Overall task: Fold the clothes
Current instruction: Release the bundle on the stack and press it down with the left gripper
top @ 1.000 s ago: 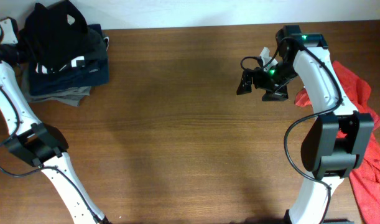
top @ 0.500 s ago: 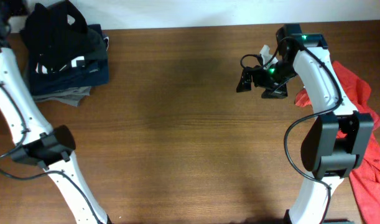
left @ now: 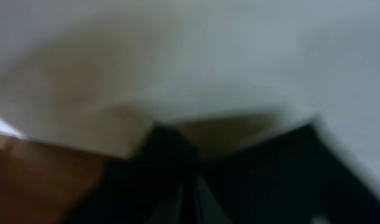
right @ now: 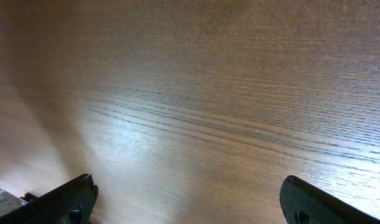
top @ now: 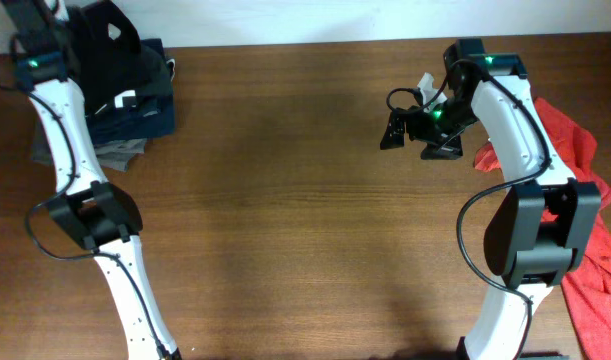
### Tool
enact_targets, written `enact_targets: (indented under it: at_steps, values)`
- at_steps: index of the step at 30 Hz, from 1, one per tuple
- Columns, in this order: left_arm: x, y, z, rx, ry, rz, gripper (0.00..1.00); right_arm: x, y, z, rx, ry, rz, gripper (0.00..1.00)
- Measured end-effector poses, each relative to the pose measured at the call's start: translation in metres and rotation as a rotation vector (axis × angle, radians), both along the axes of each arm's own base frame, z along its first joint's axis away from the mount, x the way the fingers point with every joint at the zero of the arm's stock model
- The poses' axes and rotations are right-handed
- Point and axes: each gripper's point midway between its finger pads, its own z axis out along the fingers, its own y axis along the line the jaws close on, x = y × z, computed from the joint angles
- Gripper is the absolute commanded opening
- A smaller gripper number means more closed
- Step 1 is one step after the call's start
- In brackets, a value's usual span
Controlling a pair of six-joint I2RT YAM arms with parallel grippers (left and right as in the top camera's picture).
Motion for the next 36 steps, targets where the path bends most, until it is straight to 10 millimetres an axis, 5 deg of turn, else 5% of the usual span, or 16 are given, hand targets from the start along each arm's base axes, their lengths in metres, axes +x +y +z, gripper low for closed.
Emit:
enact_targets:
  at_steps: [4, 7, 14, 21, 24, 27, 34, 36]
  values:
    - [0.006, 0.004, -0.053, -0.011, 0.057, 0.014, 0.08, -0.003, 0.0, 0.0, 0.0, 0.014, 0.0, 0.99]
    - [0.006, 0.004, -0.058, -0.01, 0.062, 0.016, 0.08, -0.006, 0.0, 0.0, 0.0, 0.025, 0.0, 0.99]
    - [0.005, -0.012, -0.026, 0.002, 0.036, 0.001, 0.07, -0.006, 0.0, 0.0, 0.0, 0.027, 0.0, 0.99]
    - [0.0, -0.056, 0.049, 0.023, -0.033, -0.054, 0.08, -0.005, 0.0, 0.0, 0.0, 0.02, 0.0, 0.99]
    - [-0.002, -0.065, 0.058, 0.02, -0.036, -0.065, 0.08, -0.004, 0.0, 0.0, 0.0, 0.018, 0.0, 0.99]
    - [-0.002, -0.063, 0.035, -0.001, 0.017, -0.058, 0.09, -0.004, 0.0, 0.0, 0.0, 0.018, 0.0, 0.98]
    - [-0.004, -0.043, -0.063, -0.072, 0.176, -0.014, 0.16, -0.004, 0.0, 0.0, 0.0, 0.018, 0.0, 0.99]
    - [-0.004, -0.039, -0.078, -0.093, 0.188, -0.003, 0.16, -0.004, 0.0, 0.0, 0.0, 0.018, 0.0, 0.99]
